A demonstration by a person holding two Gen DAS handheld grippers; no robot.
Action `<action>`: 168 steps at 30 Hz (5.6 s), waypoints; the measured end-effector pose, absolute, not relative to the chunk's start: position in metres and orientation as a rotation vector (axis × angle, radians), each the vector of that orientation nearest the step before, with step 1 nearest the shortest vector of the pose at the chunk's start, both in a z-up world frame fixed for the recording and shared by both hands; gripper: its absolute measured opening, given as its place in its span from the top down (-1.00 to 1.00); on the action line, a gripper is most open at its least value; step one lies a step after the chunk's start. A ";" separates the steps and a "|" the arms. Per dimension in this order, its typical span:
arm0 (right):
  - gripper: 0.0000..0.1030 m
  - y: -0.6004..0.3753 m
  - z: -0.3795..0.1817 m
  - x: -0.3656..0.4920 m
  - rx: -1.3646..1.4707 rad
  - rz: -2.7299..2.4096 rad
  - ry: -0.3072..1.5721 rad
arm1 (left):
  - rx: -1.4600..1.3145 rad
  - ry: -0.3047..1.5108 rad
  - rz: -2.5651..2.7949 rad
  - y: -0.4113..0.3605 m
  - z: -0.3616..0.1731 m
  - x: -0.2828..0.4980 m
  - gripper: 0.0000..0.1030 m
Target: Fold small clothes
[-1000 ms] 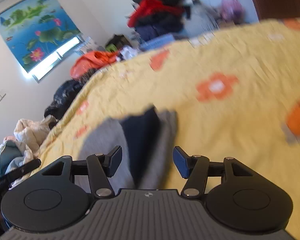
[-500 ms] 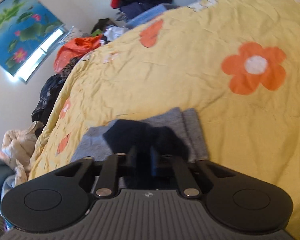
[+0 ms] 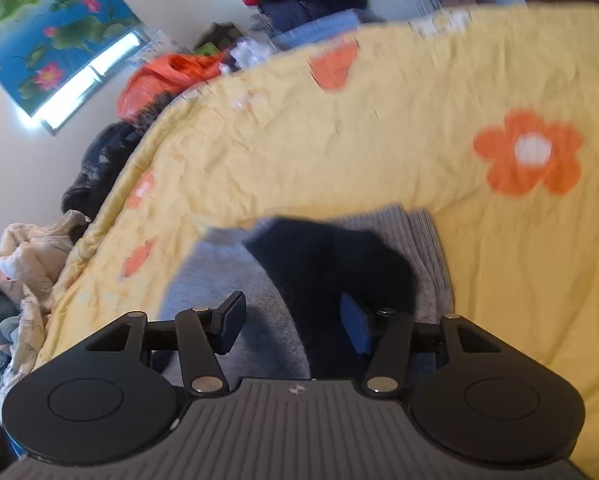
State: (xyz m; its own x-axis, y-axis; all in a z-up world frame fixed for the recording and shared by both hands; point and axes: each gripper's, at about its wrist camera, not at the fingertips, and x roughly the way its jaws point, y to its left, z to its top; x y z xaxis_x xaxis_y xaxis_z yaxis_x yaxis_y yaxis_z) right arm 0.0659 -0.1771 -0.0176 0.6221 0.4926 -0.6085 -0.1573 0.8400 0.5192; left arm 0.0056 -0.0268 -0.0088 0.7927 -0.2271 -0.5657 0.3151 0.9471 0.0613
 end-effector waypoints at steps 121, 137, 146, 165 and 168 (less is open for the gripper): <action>-1.00 -0.156 -0.050 -0.186 0.000 -0.038 0.666 | 0.060 0.661 -0.196 0.019 -0.023 -0.146 -1.00; -1.00 -0.156 -0.050 -0.186 0.000 -0.038 0.666 | 0.057 0.660 -0.197 0.019 -0.022 -0.145 -1.00; -1.00 -0.156 -0.051 -0.186 0.001 -0.036 0.667 | -0.001 0.653 -0.225 0.027 -0.021 -0.145 -1.00; -0.99 -0.141 -0.008 -0.231 0.036 -0.066 0.669 | -0.041 0.683 -0.032 0.040 0.023 -0.208 -1.00; -0.99 -0.134 -0.004 -0.242 0.023 -0.074 0.643 | -0.019 0.636 -0.013 0.039 0.033 -0.218 -1.00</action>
State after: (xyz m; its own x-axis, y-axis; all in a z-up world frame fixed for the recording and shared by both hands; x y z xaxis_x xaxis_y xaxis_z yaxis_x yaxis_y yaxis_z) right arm -0.2422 -0.1343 -0.0037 0.7979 -0.0615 -0.5997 0.0758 0.9971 -0.0014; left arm -0.2183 0.0392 0.0326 0.8042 -0.0182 -0.5941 0.0063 0.9997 -0.0222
